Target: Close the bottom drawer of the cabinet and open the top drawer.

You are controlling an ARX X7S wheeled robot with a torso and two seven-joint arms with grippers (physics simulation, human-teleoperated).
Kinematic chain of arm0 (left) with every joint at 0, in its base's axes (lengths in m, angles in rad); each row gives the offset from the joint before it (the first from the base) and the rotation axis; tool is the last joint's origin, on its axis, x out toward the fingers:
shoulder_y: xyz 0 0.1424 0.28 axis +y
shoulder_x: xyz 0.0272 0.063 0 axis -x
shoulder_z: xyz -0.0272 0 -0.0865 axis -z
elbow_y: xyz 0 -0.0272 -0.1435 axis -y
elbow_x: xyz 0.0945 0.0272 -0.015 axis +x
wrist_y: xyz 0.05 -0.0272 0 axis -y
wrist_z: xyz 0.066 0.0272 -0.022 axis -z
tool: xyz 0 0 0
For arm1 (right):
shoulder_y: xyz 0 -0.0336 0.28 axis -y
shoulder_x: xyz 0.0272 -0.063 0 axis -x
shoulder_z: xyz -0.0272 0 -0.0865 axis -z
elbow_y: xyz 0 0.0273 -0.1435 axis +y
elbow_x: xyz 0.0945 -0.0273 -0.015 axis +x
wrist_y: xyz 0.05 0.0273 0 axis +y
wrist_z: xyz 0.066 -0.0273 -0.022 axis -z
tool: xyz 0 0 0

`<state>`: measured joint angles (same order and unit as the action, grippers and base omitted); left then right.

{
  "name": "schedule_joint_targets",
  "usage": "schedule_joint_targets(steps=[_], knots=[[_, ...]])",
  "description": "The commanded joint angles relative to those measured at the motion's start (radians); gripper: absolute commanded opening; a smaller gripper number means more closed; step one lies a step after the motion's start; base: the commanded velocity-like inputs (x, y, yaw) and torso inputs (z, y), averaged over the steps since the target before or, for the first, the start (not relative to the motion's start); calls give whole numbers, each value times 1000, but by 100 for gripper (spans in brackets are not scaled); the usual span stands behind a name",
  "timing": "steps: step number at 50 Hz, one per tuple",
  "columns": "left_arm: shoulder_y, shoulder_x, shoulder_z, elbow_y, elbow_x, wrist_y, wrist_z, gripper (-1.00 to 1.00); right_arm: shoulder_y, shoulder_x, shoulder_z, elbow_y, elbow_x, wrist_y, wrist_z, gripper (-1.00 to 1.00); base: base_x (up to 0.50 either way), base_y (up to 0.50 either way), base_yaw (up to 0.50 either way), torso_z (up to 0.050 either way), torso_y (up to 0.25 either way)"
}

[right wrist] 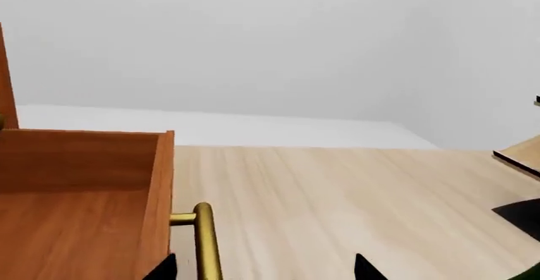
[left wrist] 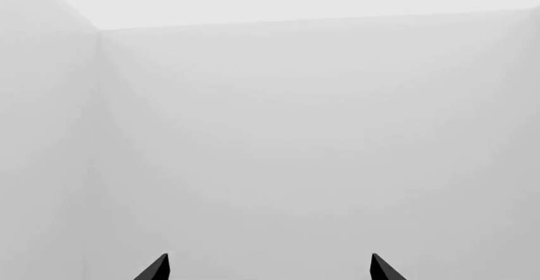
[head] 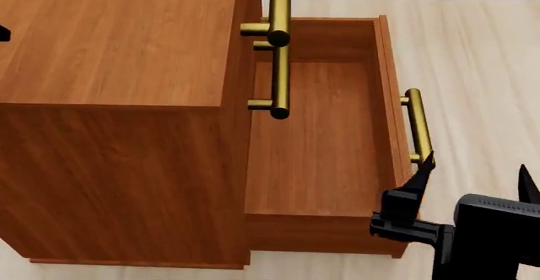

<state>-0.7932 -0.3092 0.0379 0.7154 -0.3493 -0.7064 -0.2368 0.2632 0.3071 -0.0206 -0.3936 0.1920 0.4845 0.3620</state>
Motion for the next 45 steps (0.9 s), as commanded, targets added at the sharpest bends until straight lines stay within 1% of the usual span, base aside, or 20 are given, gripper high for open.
schedule_joint_targets(steps=[1,14,45], knots=[[-1,-5,7,-6,0,7,-2,100,-8,19,40,9,-7,14,29,100,0,0,0,0,0],[0,-9,14,-11,0,13,-6,100,-13,32,68,36,-1,9,37,100,0,0,0,0,0],[12,-20,22,-15,-5,25,-15,100,9,39,79,257,-10,-73,29,100,0,0,0,0,0]])
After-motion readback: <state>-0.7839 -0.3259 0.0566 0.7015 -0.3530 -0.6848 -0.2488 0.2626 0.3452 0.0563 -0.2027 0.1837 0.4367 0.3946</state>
